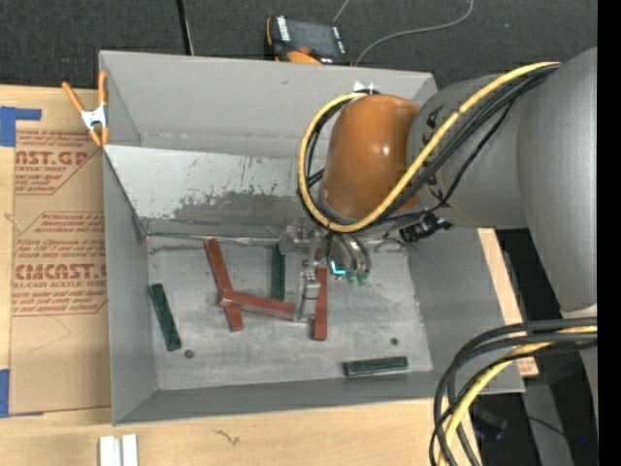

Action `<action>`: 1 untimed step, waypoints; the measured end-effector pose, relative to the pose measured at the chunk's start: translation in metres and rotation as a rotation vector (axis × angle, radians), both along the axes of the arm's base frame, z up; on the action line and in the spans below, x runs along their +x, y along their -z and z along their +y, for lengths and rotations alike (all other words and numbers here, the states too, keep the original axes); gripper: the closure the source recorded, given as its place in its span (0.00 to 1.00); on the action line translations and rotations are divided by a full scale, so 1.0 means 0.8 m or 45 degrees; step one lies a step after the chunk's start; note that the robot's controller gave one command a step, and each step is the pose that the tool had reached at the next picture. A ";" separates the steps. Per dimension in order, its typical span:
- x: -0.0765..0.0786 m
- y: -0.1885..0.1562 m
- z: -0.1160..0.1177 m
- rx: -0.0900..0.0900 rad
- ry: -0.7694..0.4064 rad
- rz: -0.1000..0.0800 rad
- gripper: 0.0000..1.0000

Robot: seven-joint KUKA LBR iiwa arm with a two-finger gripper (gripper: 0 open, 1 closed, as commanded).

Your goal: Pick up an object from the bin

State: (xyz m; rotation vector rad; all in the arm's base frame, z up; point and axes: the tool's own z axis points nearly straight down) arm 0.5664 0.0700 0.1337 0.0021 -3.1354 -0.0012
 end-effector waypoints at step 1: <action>-0.074 0.080 0.050 0.003 0.304 -0.008 0.00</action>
Offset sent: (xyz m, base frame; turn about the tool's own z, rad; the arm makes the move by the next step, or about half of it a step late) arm -0.0589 0.0368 -0.0637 0.2424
